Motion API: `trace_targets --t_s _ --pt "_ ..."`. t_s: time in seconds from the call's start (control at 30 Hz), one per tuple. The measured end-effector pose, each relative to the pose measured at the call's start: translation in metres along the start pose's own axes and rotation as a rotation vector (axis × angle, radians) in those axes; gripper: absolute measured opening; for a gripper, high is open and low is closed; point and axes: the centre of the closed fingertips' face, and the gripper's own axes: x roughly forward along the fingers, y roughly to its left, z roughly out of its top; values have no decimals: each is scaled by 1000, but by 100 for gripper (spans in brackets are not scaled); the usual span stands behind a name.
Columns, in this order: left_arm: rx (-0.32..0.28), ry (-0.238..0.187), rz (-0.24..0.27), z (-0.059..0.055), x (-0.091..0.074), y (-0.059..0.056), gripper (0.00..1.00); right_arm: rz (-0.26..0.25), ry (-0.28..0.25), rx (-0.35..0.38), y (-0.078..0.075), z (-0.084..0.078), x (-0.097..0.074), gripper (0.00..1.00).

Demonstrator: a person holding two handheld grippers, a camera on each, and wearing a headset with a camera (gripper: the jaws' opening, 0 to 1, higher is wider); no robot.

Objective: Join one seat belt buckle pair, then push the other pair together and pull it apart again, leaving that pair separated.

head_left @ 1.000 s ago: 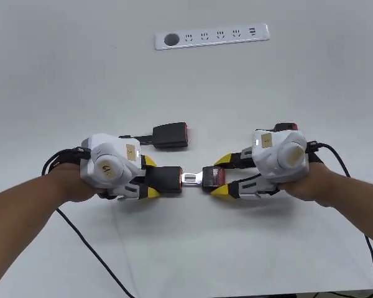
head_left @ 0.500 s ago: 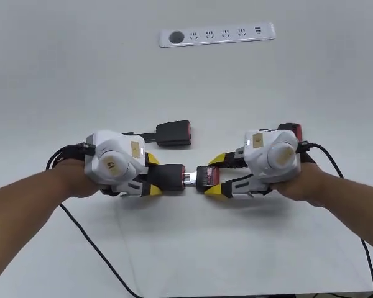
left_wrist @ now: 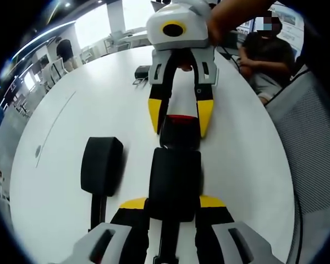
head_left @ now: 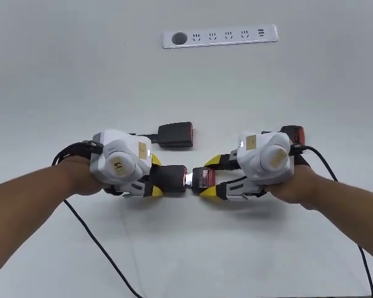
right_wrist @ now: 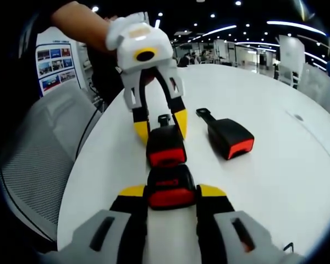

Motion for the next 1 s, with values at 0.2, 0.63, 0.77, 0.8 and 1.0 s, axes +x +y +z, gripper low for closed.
trace_targets --t_s 0.2,0.63,0.77,0.8,1.0 --pt "19 12 -9 0 0 -1 33 0 -5 0 1 3 4 34" --pt "40 13 -23 0 -1 -1 33 -4 -3 0 2 3 6 34" --pt "38 9 -24 -1 -1 -2 33 -4 3 -6 3 3 5 34" --pt "36 4 -23 -1 -1 -2 33 -4 4 -7 3 2 5 34" --pt "33 -9 -22 -2 -2 -1 33 -4 12 -19 4 2 3 34"
